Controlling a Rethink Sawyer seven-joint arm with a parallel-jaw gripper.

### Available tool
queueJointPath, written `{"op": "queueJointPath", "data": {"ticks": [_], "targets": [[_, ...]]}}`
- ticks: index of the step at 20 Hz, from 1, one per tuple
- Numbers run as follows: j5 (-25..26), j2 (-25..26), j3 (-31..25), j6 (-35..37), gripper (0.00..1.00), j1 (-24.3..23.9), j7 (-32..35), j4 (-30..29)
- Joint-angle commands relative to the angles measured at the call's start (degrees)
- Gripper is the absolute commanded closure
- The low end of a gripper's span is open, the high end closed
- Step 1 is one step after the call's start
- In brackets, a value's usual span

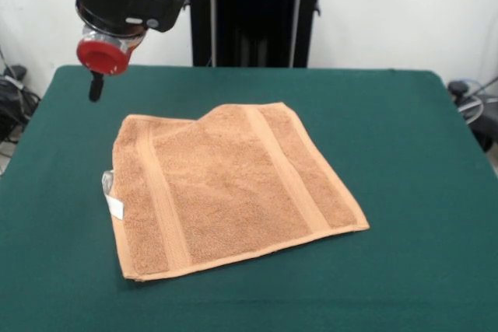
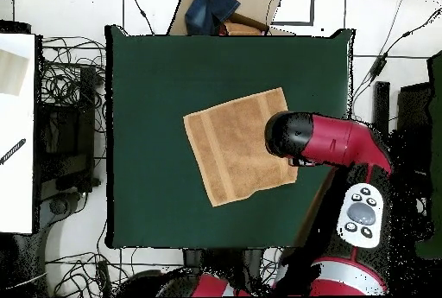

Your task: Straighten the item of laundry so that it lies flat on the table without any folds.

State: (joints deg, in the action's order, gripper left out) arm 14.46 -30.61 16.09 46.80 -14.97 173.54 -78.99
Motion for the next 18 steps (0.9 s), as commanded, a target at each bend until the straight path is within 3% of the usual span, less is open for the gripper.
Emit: {"op": "queueJointPath", "data": {"ticks": [1, 18], "targets": [[2.4, 3.1, -4.7, -3.5, 0.00, 2.1, -3.7, -4.6], [1.7, 4.9, -3.9, -3.0, 0.00, 2.8, -2.2, -2.5]]}}
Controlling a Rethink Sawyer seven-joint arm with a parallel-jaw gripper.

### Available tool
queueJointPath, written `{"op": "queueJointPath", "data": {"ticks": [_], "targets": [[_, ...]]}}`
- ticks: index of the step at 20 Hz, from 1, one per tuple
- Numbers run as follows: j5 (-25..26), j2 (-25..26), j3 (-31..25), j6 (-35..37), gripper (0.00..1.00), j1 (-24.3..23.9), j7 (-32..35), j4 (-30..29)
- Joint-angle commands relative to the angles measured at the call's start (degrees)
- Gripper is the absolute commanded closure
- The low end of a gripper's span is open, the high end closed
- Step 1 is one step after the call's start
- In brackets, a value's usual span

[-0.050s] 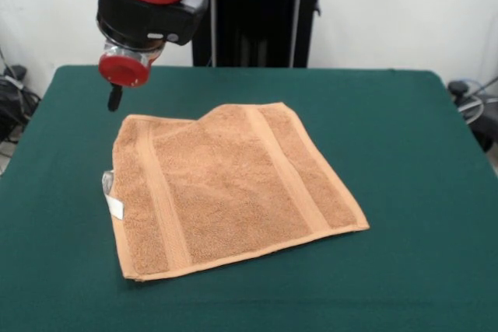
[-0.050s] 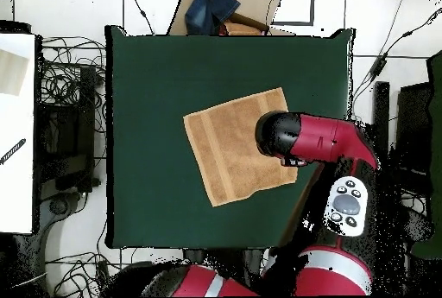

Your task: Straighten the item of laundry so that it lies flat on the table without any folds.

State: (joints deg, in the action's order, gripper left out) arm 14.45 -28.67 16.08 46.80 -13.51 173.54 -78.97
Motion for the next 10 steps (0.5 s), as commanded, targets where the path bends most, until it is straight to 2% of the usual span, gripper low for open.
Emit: {"op": "queueJointPath", "data": {"ticks": [1, 10], "targets": [[1.7, 3.2, -3.8, -2.9, 0.00, 1.5, -2.0, -2.2], [1.7, 4.7, -2.9, -3.9, 0.00, 2.9, 0.1, -1.6]]}}
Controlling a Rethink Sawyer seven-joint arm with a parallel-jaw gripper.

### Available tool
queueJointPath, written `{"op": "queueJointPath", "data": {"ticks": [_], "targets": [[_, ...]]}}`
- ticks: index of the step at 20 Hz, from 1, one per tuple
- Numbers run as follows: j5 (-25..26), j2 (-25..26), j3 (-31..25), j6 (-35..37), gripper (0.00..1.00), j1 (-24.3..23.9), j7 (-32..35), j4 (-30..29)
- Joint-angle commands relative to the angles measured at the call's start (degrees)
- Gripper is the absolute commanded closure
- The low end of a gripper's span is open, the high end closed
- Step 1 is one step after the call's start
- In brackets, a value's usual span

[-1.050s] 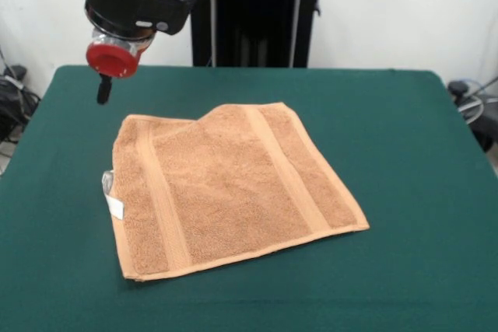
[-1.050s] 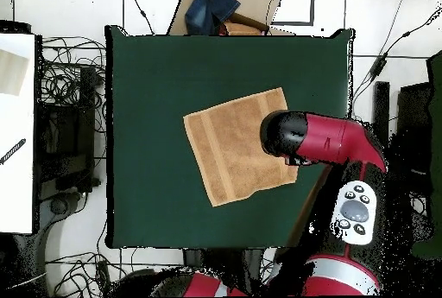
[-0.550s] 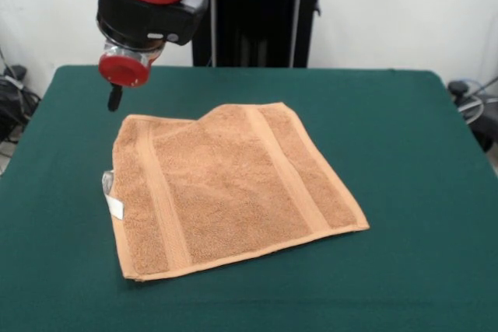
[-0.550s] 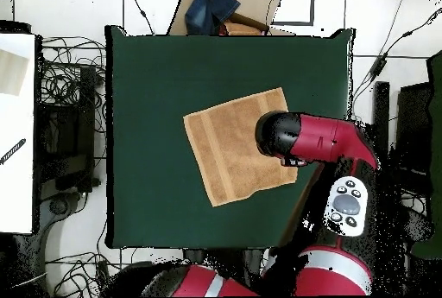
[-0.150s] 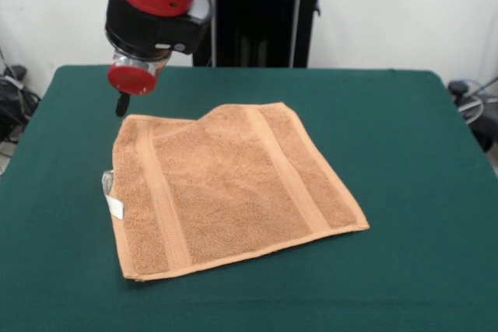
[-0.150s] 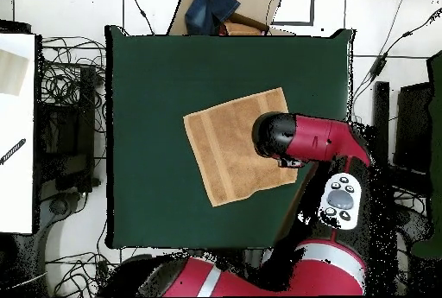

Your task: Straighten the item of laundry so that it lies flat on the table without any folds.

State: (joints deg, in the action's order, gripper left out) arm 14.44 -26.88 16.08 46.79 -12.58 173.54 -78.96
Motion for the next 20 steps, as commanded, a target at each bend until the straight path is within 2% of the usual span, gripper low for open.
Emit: {"op": "queueJointPath", "data": {"ticks": [1, 20], "targets": [[1.7, 2.9, -2.8, -4.0, 0.00, 2.0, 0.2, -1.6], [1.4, 4.3, -3.8, -6.8, 0.00, -0.1, -1.8, -1.8]]}}
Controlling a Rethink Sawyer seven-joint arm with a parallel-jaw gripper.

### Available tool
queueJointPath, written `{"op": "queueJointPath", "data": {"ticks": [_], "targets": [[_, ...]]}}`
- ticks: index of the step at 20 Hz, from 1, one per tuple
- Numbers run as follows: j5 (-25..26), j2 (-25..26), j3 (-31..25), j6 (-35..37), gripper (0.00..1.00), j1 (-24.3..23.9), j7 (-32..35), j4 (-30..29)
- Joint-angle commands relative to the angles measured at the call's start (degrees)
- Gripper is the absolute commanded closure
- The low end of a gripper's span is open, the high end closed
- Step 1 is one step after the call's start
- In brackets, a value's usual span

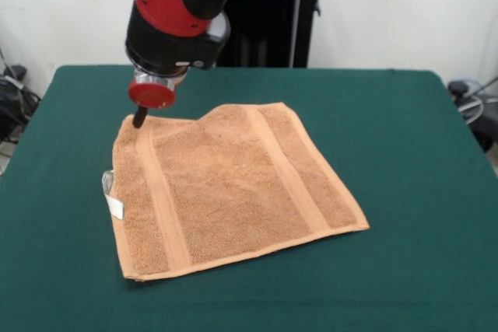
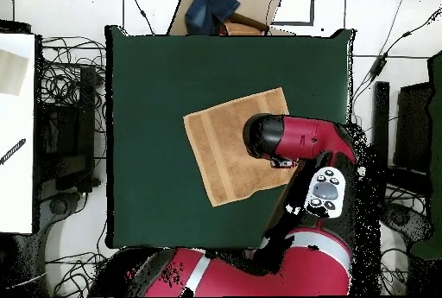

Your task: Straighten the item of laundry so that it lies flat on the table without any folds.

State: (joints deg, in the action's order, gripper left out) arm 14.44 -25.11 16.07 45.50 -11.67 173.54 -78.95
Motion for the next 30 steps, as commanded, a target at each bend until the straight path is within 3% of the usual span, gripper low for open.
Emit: {"op": "queueJointPath", "data": {"ticks": [1, 19, 30], "targets": [[1.5, 2.6, -3.5, -5.6, 0.00, -0.9, -1.6, -1.8], [1.4, 4.7, -0.5, -6.0, 0.00, 3.1, 3.5, -1.3], [0.7, 5.7, -0.7, -8.5, 0.00, 2.5, 3.1, -1.6]]}}
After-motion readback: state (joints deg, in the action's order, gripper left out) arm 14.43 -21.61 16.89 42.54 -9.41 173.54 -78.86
